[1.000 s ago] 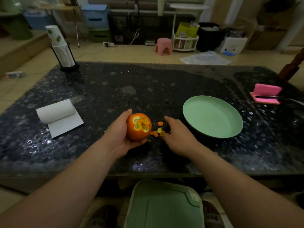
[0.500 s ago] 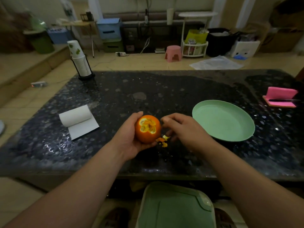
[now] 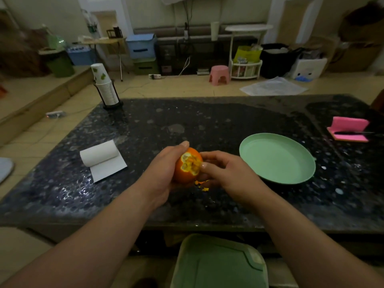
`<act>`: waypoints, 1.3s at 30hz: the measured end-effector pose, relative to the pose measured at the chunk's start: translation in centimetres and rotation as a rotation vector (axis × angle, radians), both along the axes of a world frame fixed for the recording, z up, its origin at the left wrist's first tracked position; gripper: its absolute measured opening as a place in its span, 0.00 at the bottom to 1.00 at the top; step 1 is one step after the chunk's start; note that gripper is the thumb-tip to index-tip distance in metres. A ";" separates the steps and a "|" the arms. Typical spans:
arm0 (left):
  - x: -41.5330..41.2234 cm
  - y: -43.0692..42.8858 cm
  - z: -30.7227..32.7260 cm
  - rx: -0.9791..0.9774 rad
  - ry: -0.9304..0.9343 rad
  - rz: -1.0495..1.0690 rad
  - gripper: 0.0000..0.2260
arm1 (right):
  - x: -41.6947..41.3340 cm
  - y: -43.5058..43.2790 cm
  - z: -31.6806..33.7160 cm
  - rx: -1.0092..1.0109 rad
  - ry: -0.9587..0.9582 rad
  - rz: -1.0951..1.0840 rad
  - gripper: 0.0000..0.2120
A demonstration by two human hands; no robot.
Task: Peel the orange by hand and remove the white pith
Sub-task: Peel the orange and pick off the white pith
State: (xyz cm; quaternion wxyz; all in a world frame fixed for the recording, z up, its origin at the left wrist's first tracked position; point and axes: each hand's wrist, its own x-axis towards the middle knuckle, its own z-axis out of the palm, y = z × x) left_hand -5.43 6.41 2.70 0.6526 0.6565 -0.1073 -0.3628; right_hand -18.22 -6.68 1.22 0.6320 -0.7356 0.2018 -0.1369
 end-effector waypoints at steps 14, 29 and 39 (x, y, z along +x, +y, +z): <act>0.5 -0.7 -1.3 -0.046 -0.053 0.069 0.15 | 1.6 -0.2 -0.7 -0.343 0.116 -0.017 0.18; 0.7 0.2 -1.7 -0.014 -0.125 0.075 0.15 | 2.2 1.6 -0.7 -0.509 0.110 -0.079 0.16; 0.0 0.1 -1.8 -0.050 -0.258 0.087 0.14 | 2.1 2.2 -0.6 -0.494 0.050 -0.161 0.11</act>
